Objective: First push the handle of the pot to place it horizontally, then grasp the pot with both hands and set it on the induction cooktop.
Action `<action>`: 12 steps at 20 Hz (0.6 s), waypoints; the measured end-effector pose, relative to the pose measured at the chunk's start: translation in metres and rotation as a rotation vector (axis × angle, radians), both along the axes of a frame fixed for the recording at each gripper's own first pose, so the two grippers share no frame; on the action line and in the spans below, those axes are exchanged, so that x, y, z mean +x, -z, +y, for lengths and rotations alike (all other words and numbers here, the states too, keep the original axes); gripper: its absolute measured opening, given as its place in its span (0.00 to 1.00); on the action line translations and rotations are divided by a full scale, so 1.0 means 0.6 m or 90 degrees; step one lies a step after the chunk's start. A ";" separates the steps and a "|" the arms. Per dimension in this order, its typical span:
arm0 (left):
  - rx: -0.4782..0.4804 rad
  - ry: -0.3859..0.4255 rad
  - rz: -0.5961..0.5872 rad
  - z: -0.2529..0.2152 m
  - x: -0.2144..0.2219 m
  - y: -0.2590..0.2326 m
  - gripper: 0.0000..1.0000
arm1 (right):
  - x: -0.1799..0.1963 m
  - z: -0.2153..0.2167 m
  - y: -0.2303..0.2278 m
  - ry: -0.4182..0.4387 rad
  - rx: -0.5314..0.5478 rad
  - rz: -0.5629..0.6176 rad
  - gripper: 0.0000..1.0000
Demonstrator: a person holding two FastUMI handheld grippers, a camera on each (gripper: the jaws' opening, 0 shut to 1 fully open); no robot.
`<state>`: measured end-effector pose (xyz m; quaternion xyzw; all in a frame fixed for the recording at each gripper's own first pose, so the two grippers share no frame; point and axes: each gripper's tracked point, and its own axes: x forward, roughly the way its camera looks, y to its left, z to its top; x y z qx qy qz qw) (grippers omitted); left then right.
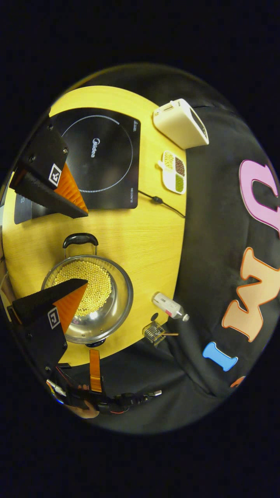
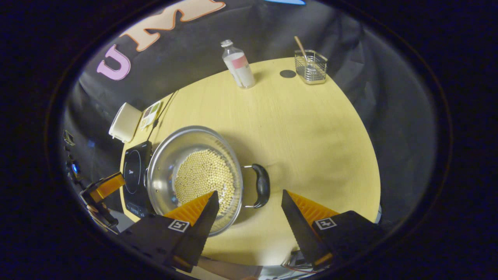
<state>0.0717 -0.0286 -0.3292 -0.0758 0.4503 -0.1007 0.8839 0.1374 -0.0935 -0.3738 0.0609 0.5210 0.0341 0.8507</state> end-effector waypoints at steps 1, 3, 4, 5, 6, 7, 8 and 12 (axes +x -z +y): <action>-0.004 0.003 0.025 -0.005 0.001 0.016 0.96 | 0.003 -0.008 0.009 -0.004 0.005 0.015 0.94; -0.010 0.001 0.072 -0.013 0.004 0.044 0.97 | 0.004 -0.012 0.026 -0.019 0.026 0.050 0.94; -0.003 -0.003 0.098 -0.010 0.004 0.060 0.96 | 0.008 -0.012 0.032 -0.027 0.038 0.061 1.00; 0.013 -0.013 0.121 0.000 0.005 0.073 0.96 | 0.011 -0.011 0.040 -0.031 0.048 0.072 1.00; 0.026 -0.020 0.142 0.007 0.007 0.086 0.97 | 0.016 -0.009 0.047 -0.034 0.060 0.080 0.94; 0.031 -0.023 0.154 0.009 0.011 0.096 0.97 | 0.020 -0.003 0.052 -0.036 0.073 0.087 1.00; 0.032 -0.027 0.166 0.007 0.012 0.102 0.96 | 0.024 0.003 0.060 -0.036 0.086 0.098 1.00; 0.023 -0.020 0.214 -0.008 0.007 0.127 0.94 | 0.038 0.016 0.085 -0.031 0.133 0.133 1.00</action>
